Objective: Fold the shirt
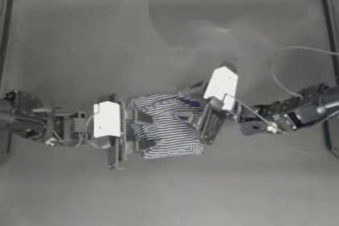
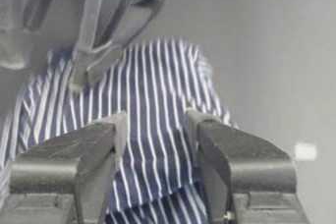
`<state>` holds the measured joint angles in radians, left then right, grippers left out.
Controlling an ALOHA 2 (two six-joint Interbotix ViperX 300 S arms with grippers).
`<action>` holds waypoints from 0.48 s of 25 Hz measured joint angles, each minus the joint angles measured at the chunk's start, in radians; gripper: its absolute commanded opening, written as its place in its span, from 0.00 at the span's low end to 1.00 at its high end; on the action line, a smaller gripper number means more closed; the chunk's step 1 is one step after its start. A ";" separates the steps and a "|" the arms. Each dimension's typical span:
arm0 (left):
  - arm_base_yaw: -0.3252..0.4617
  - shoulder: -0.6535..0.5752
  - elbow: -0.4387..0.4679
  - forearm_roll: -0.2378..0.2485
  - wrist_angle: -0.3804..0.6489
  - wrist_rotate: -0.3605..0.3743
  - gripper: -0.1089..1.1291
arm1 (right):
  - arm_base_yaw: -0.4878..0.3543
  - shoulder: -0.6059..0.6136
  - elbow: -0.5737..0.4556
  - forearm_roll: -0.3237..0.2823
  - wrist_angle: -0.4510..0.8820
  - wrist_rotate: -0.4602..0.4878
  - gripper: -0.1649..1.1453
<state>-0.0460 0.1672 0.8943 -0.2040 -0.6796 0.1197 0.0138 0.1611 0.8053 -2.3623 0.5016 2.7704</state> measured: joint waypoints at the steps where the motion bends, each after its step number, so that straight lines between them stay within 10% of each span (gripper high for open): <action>1: 0.000 0.011 -0.002 -0.006 -0.002 0.000 0.73 | 0.003 0.011 0.002 0.002 0.003 0.002 0.79; 12: -0.009 0.071 -0.002 -0.035 -0.012 -0.034 0.73 | 0.008 0.078 -0.008 0.006 0.014 0.003 0.79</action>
<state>-0.0552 0.2378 0.8928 -0.2393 -0.6918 0.0859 0.0215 0.2393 0.7977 -2.3562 0.5154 2.7734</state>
